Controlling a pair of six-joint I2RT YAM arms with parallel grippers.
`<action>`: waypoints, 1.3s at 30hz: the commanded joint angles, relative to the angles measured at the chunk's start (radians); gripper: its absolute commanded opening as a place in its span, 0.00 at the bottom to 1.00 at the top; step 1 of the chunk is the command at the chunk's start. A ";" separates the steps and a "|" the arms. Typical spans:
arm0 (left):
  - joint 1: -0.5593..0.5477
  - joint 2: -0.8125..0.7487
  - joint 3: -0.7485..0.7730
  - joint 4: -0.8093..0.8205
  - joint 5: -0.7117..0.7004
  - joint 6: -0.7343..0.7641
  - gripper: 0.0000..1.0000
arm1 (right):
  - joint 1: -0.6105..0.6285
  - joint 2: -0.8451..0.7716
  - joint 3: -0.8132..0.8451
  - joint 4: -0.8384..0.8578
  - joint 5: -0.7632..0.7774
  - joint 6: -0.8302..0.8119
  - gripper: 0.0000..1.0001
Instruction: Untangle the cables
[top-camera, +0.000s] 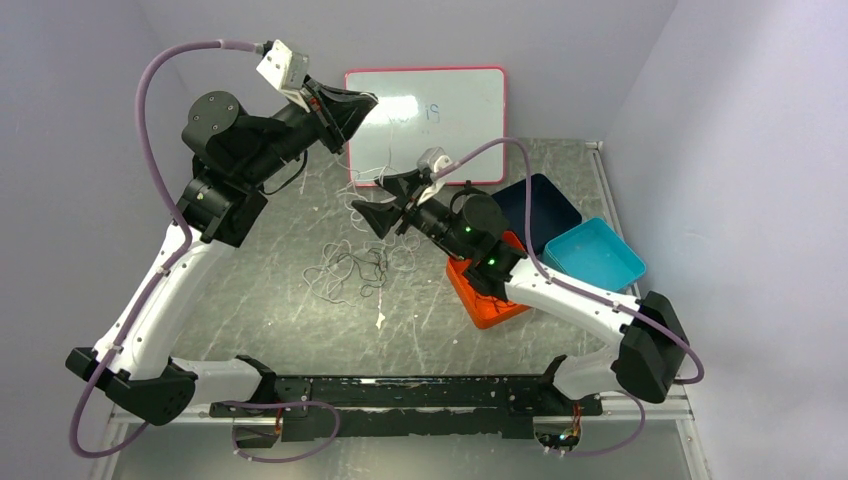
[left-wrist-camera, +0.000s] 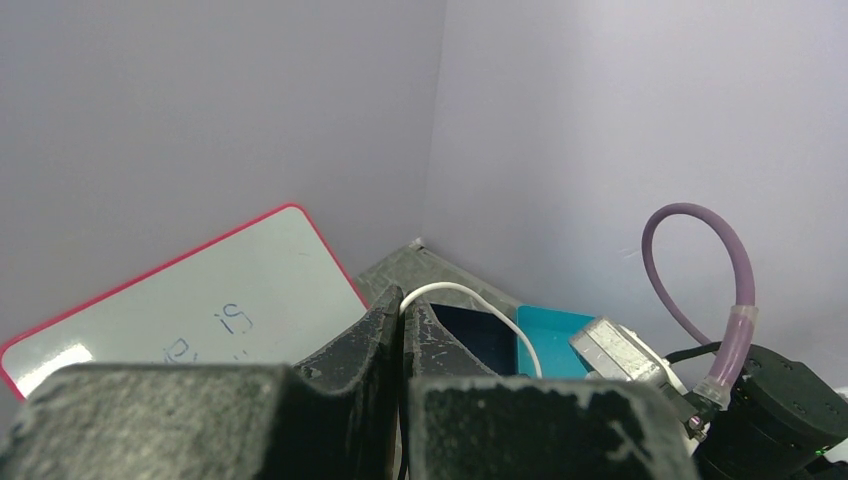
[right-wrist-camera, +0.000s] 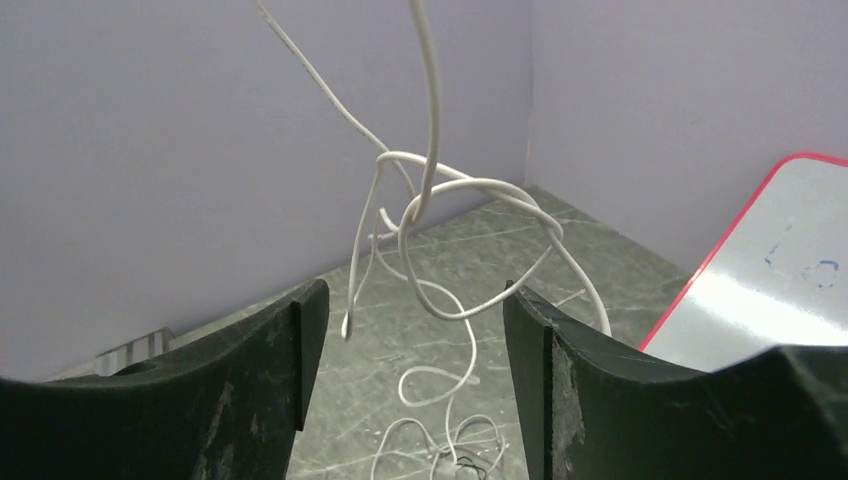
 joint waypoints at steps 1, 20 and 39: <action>0.006 -0.008 -0.013 0.053 0.034 -0.021 0.07 | 0.000 -0.001 -0.048 0.116 0.044 0.032 0.70; 0.006 -0.011 -0.034 0.076 0.084 -0.082 0.07 | 0.001 0.153 0.049 0.341 0.111 0.095 0.65; 0.010 -0.068 -0.150 0.002 -0.213 -0.070 0.19 | -0.001 -0.006 0.001 0.131 0.140 0.070 0.00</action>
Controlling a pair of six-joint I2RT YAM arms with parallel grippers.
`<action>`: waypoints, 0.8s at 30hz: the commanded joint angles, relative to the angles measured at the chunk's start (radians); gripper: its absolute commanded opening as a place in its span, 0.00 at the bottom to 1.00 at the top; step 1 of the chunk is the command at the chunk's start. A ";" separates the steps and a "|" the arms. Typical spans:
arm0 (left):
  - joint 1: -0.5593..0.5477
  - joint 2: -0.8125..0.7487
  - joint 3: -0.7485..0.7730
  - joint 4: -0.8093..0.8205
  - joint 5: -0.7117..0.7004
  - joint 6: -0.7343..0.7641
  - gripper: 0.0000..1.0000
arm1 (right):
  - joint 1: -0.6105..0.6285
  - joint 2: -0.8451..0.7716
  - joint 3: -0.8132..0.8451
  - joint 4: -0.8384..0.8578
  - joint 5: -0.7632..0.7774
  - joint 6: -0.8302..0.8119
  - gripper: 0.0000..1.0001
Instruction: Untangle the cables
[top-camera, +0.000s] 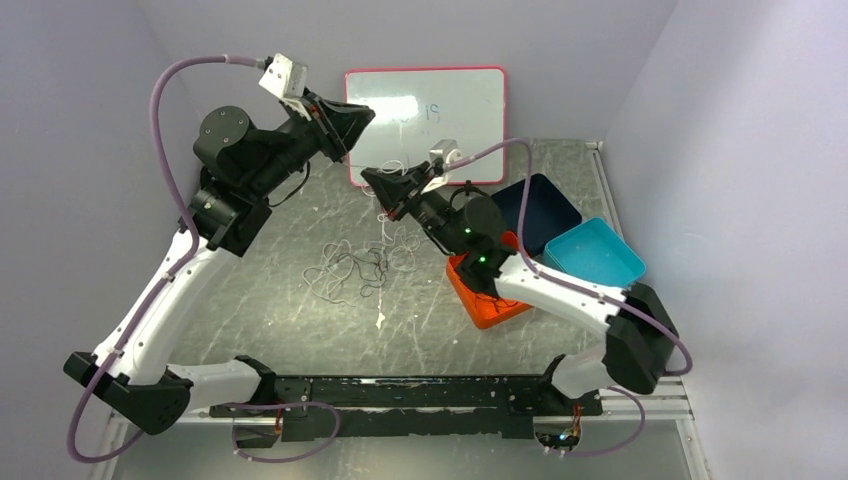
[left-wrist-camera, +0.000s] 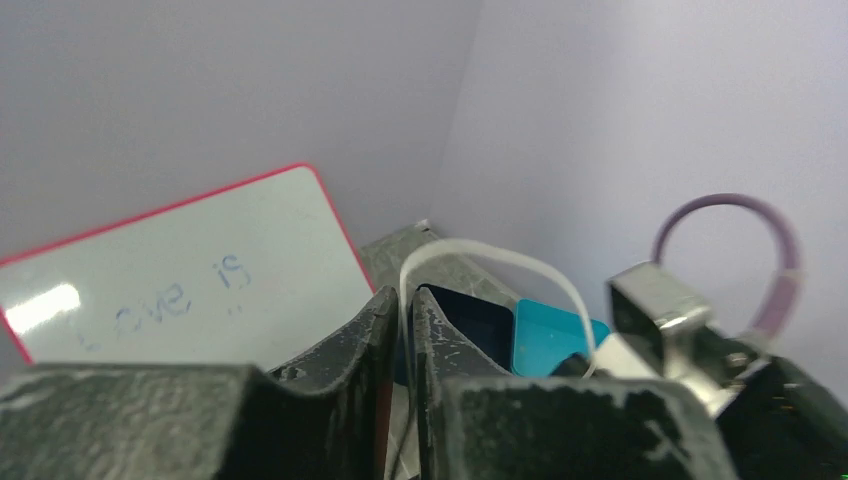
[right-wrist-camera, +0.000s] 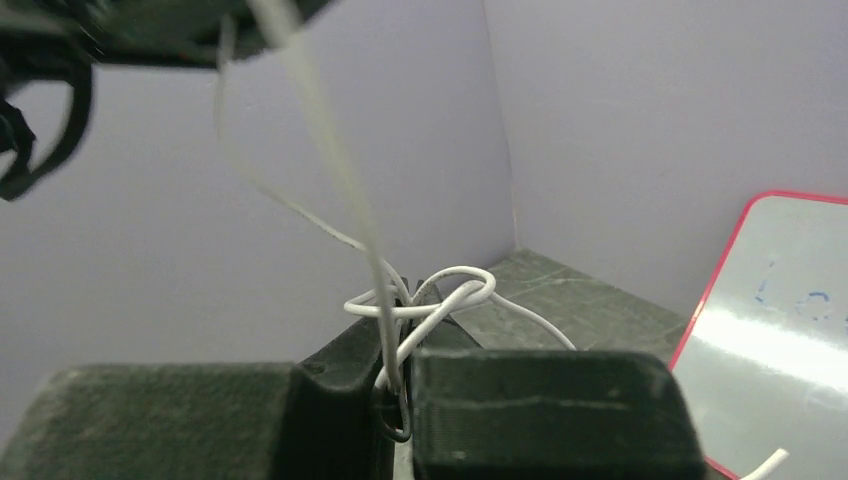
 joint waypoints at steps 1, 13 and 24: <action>0.011 -0.036 -0.055 -0.041 -0.175 0.001 0.26 | -0.001 -0.121 -0.002 -0.183 0.024 -0.024 0.00; 0.041 -0.079 -0.212 0.004 0.001 -0.042 0.92 | -0.098 -0.294 0.067 -0.764 0.272 -0.015 0.00; 0.065 -0.144 -0.348 -0.022 0.030 -0.055 0.99 | -0.453 -0.298 0.116 -0.973 0.206 0.004 0.00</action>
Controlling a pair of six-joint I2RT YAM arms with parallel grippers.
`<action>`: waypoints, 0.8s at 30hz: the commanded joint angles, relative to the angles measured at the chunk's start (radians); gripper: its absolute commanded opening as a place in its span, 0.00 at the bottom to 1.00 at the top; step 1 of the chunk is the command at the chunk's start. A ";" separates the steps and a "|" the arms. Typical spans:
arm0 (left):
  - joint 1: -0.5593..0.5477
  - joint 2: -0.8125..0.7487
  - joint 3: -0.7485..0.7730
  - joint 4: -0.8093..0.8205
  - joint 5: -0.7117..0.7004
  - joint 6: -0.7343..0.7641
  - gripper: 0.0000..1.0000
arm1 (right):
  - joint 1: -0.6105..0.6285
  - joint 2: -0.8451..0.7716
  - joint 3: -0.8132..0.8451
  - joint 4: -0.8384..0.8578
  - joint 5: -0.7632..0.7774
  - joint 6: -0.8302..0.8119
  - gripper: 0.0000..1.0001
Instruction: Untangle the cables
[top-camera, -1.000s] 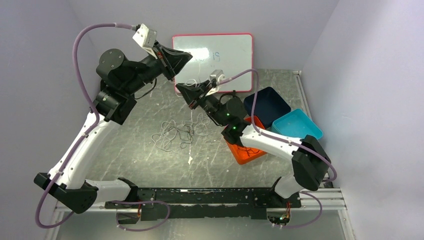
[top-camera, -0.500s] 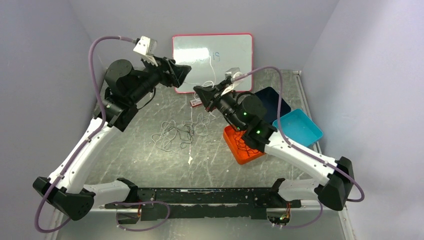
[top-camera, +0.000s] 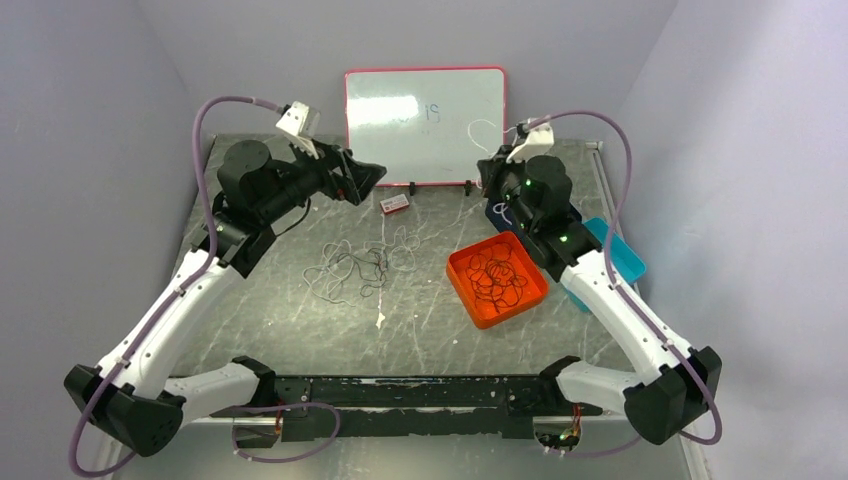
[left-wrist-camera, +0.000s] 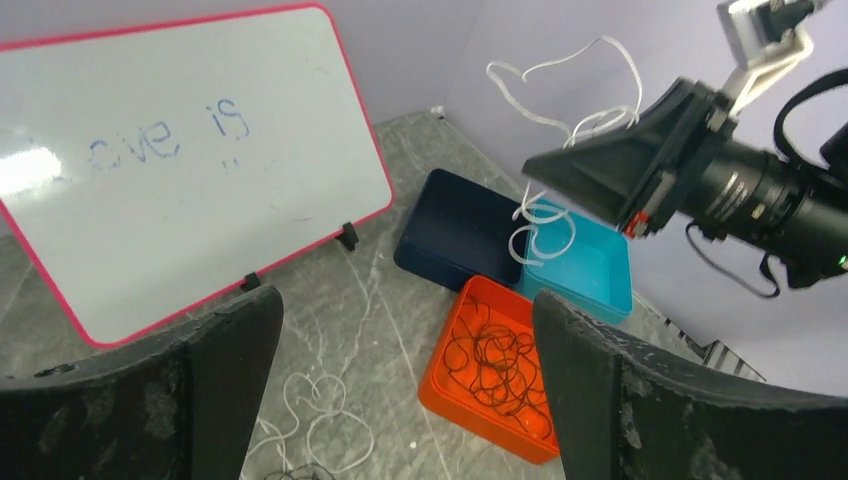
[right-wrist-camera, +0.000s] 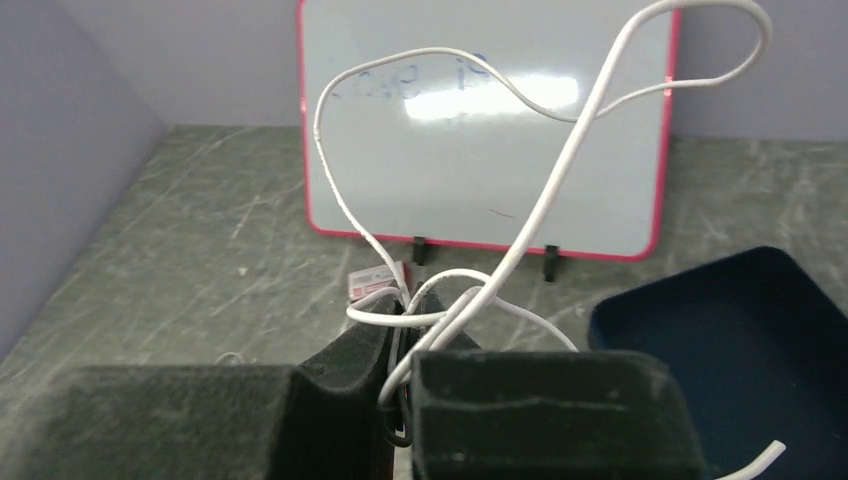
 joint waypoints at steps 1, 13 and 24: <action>0.018 -0.046 -0.067 0.001 0.027 -0.018 0.99 | -0.091 0.005 0.051 -0.098 0.021 -0.027 0.00; 0.022 -0.134 -0.319 -0.062 -0.037 -0.097 0.98 | -0.316 0.161 0.030 -0.002 0.017 -0.008 0.00; 0.023 -0.169 -0.376 -0.070 -0.026 -0.119 0.97 | -0.407 0.343 -0.016 0.149 0.001 0.019 0.00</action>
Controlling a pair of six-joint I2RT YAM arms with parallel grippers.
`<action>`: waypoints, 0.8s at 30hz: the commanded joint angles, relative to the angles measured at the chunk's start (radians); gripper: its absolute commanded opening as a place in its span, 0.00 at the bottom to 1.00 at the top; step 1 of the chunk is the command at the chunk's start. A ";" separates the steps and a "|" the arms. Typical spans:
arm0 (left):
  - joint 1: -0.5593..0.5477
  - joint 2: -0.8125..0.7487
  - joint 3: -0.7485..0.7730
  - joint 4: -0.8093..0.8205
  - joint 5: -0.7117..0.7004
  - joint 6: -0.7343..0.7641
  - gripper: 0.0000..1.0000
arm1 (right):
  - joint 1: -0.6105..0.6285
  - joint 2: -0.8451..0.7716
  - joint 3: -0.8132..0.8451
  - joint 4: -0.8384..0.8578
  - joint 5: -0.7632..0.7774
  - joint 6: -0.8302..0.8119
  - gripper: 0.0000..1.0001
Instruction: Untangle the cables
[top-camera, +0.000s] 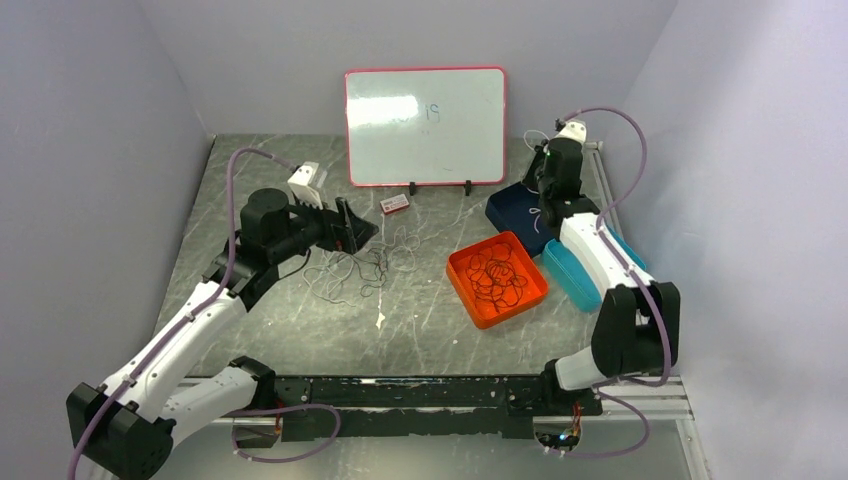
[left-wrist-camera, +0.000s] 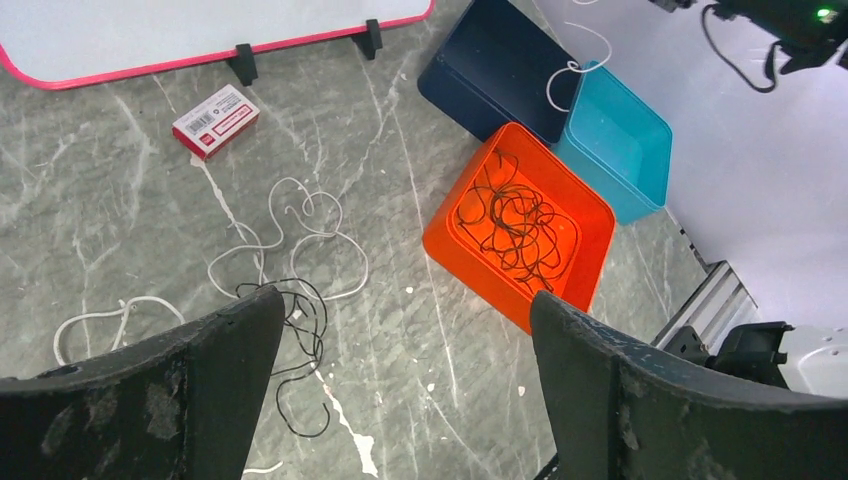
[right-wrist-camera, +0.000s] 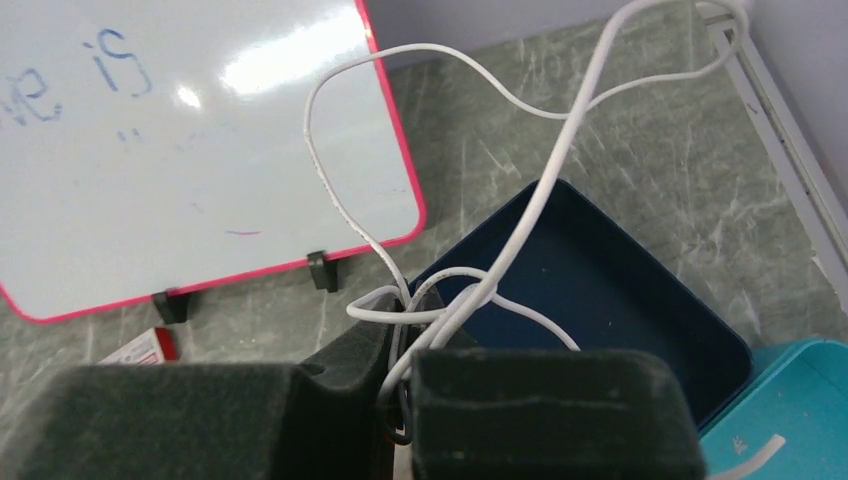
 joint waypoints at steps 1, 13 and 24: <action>0.008 -0.012 0.001 -0.003 -0.012 -0.003 0.96 | -0.026 0.073 -0.022 0.094 -0.005 0.011 0.00; 0.009 -0.007 0.034 -0.094 -0.060 0.042 0.96 | -0.074 0.259 -0.059 0.079 -0.063 0.130 0.03; 0.009 0.001 0.038 -0.115 -0.100 0.042 0.96 | -0.077 0.332 -0.013 -0.058 -0.036 0.170 0.06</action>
